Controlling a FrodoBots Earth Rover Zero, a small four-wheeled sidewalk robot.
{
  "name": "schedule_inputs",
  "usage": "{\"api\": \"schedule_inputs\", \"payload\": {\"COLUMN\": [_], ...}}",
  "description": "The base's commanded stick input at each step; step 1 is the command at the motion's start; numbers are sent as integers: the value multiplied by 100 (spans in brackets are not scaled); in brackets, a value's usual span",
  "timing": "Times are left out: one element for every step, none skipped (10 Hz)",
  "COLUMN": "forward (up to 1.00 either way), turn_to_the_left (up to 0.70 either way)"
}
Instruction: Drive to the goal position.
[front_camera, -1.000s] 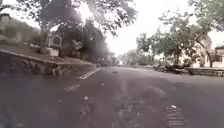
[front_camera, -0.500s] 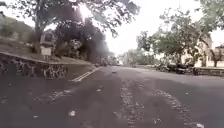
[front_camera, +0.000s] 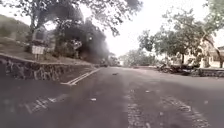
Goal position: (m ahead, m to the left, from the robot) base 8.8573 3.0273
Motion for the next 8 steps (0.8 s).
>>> {"api": "schedule_inputs", "payload": {"forward": [100, 100, 100, 100, 100, 100, 100, 100], "turn_to_the_left": [0, 0, 0, 0, 0, 0, 0, 0]}}
